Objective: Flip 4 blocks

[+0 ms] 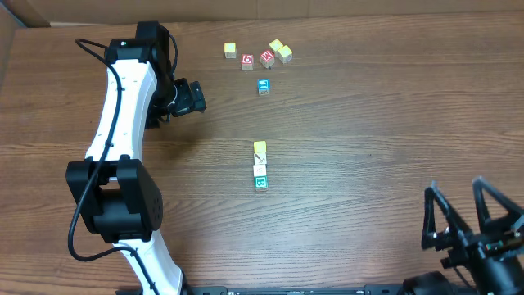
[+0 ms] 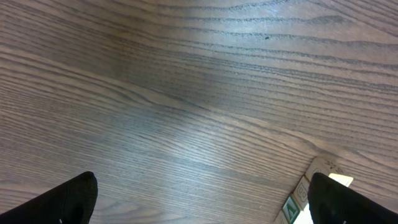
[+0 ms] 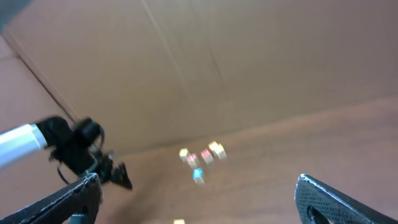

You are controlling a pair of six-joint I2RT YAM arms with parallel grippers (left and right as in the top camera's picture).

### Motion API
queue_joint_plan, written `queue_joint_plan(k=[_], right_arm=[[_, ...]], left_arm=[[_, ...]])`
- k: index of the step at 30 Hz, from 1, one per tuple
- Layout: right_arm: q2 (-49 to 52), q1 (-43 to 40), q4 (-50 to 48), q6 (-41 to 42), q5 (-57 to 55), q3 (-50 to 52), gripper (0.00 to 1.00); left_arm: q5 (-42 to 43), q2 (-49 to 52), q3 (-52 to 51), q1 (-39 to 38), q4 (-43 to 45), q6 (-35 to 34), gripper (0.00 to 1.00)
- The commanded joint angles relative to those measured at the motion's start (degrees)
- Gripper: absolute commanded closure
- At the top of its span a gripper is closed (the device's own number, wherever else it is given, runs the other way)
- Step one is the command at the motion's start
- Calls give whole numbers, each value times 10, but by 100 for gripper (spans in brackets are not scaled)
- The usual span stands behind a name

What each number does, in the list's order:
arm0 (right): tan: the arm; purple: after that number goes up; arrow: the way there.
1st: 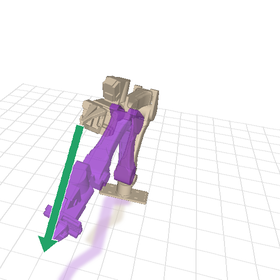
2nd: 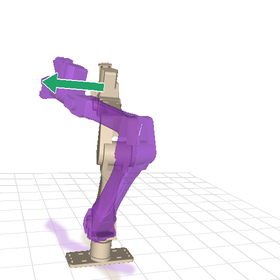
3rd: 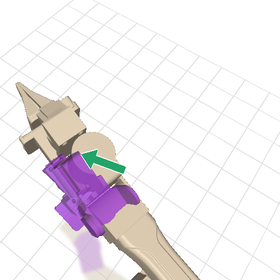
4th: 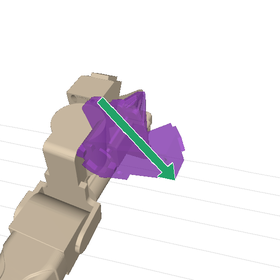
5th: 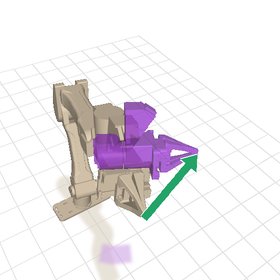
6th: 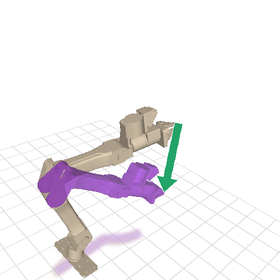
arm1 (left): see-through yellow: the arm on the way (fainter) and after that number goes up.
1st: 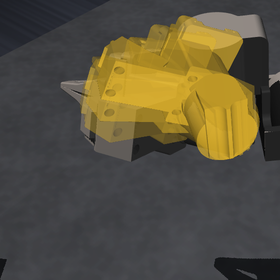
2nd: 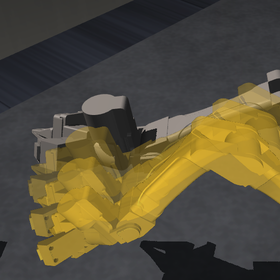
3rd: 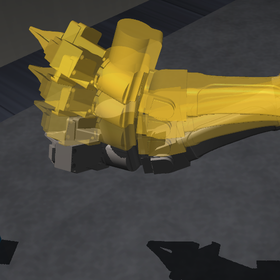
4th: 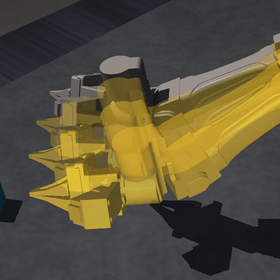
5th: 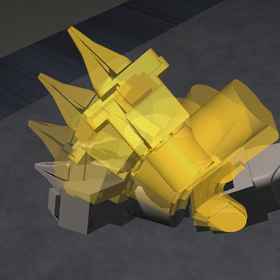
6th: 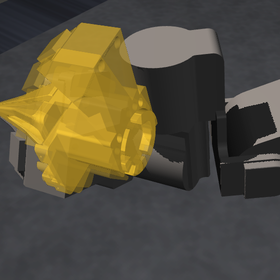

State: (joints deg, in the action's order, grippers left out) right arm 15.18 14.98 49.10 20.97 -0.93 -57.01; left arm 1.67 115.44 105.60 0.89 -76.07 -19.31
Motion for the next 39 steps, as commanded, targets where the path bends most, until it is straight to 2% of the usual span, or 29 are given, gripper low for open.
queue_joint_plan(k=[1,6,15,19,22,25,26,27,28,34,37,39], right_arm=[[-18,-6,51,-3,-20,-7,0],[-42,-13,134,-3,-35,9,0],[-121,-54,115,-6,-57,75,0],[-150,-62,61,-27,-57,121,0],[-150,-64,-15,-42,-56,156,0],[-150,-64,-136,-50,-55,203,0],[-150,-64,-192,-50,-54,224,0],[-150,-64,-306,-49,-54,267,0],[-150,-64,-371,-49,-54,292,0],[-150,-64,-706,-50,-50,433,0],[-150,-64,-796,-50,-41,484,0],[-150,-64,-819,-66,-29,516,0]], left_arm=[[-4,10,14,2,1,9,0],[-4,10,14,2,1,9,0],[-4,10,14,2,1,9,0],[-4,10,14,2,1,9,0],[-4,10,14,2,1,9,0],[-4,10,14,2,1,9,0],[-4,10,14,2,1,9,0],[-4,10,14,2,1,9,0],[-4,10,14,2,1,9,0],[-4,10,14,2,1,9,0],[-4,10,14,2,1,9,0],[-4,10,14,2,1,9,0]])
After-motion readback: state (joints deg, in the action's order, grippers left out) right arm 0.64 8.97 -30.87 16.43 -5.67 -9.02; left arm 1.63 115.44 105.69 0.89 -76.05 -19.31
